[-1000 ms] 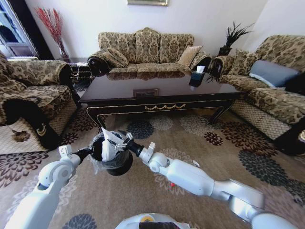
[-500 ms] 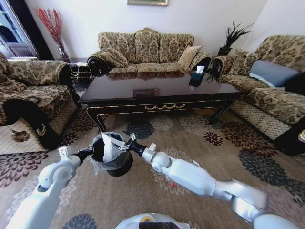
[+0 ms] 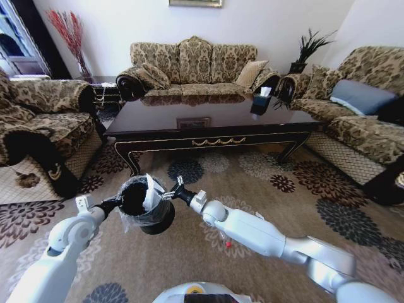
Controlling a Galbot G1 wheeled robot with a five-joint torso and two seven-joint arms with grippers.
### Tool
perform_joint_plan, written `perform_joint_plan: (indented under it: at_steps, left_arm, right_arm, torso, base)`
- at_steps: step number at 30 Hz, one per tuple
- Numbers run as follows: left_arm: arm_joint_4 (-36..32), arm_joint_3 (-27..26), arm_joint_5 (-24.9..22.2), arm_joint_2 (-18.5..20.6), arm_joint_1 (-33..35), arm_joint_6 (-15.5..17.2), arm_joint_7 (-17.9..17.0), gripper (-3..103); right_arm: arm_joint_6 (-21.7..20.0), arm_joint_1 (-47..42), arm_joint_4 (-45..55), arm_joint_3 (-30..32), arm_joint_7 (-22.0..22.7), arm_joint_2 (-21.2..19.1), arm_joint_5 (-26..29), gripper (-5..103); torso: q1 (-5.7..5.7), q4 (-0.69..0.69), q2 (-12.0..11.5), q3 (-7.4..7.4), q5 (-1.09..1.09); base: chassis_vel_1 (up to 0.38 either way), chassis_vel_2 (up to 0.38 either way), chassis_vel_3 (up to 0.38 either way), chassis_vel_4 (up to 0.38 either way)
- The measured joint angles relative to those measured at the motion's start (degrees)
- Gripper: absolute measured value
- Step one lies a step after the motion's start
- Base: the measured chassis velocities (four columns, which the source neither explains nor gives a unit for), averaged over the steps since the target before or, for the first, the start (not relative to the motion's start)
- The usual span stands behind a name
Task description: Move to the front of the table and pick up the trash from the floor, then place it into the trash bin.
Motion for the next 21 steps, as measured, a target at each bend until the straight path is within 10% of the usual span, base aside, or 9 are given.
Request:
perform_joint_plan:
  at_steps: [21]
  left_arm:
    - [0.02,-0.67,0.01,-0.45,0.38,-0.42,-0.03,4]
  right_arm:
    - [1.94,-2.69,2.04,0.81,-3.69,-6.42,-3.70,100]
  torso:
    - [0.00,0.00,0.00,0.00,0.00]
  base:
    - [0.000,0.000,0.000,0.000]
